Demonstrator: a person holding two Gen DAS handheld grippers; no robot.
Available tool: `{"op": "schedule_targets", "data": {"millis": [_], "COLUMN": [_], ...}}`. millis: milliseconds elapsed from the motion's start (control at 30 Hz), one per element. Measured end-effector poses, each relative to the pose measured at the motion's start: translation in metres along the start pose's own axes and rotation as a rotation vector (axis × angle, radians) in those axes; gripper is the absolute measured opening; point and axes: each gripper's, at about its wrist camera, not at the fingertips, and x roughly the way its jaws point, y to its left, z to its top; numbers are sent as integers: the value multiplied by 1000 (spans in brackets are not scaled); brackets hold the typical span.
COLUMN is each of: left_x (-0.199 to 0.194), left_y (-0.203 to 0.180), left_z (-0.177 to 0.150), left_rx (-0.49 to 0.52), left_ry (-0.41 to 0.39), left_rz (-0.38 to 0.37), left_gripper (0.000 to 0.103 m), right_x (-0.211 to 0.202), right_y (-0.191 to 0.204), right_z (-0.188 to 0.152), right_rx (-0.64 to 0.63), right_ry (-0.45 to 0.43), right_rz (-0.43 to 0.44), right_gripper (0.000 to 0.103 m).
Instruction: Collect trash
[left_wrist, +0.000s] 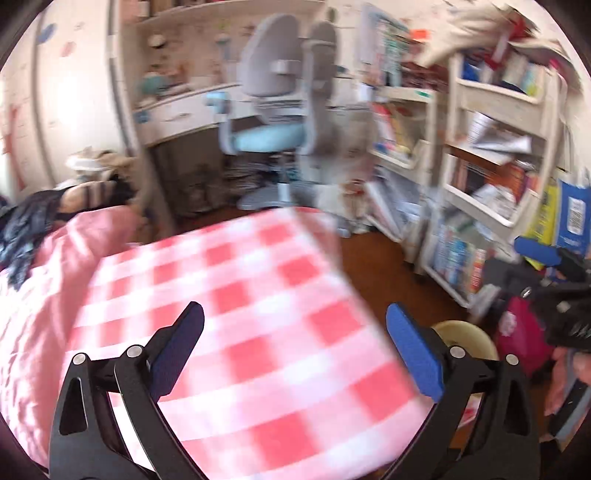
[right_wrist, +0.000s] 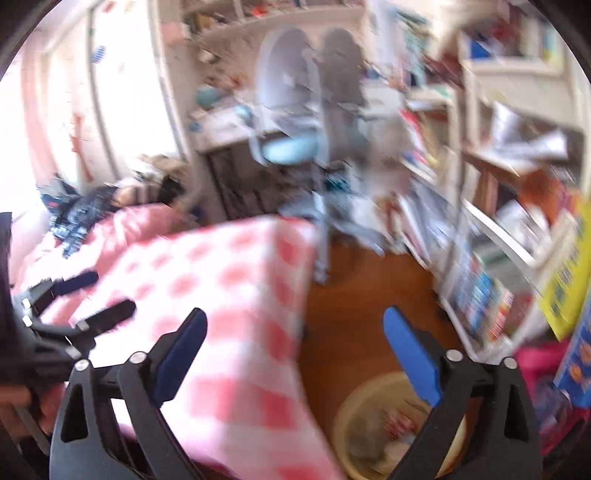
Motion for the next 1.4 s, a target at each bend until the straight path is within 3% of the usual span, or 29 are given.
{"op": "schedule_targets", "data": {"millis": [133,233,333,500,733,1400], "left_x": [-16,-18,-18,-31,-41,-39], "left_y": [78,125,160,197,205,199], "left_z": [-7,-22,-30,-44,-48,-47], "left_rx": [-116,-224,-289,-314,-322,-305], "left_ry": [-9,9,44,28,1,-4], "left_rz": [92,143,191,264,272,293], "left_gripper": [95,95,95,95,95,96], "right_x": [14,28,35,40,51,66], "right_y": [59,96,113,141,150,132], "right_z": [8,2,4,1,-2,0], "right_rx": [-40,-124,-155,-281,-322,-250], "right_ry": [-25,3,-3,-35,-13,42], "right_rz": [60,75,78,44,18,-35], "right_gripper": [95,95,95,95,95,95]}}
